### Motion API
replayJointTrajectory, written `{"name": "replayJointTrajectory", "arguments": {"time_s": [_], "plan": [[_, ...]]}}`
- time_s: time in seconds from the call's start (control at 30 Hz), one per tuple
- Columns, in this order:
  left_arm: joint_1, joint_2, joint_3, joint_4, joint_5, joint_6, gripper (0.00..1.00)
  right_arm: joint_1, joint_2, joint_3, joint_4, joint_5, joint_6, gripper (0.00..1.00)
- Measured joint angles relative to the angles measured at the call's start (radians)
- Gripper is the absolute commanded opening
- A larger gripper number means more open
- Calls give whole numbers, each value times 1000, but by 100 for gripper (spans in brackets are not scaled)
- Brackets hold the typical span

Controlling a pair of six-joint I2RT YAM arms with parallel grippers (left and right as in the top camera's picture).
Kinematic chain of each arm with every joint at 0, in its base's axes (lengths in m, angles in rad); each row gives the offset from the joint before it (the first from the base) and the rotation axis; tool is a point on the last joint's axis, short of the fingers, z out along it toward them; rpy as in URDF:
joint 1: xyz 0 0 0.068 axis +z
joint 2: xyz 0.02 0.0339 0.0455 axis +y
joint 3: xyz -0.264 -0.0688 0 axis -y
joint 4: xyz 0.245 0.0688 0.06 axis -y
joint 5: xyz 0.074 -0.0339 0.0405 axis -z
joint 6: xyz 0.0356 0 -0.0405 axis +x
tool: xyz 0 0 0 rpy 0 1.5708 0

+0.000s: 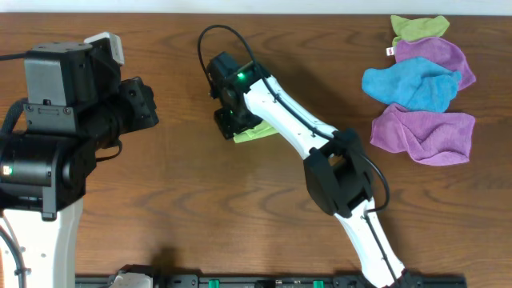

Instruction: Fold the cloth

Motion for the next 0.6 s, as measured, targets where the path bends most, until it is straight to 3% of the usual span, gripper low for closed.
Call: {"name": "replayJointTrajectory", "arguments": {"time_s": [0.27,0.3,0.4,0.43,0.6], "plan": [[0,0,0,0,0,-1,16,-3,0,1,1,-64,-15,46],[0,0,0,0,0,-1,16,-3,0,2,1,-64,-16,42],[0,0,0,4,0,-2,16,-8,0,23,-1,-40,-26,7],[0,0,0,5,0,-2,16,-13,-2,37,-3,-25,-24,2],[0,0,0,5,0,-3,17,-57,-11,79,-25,53,-20,2]]}}
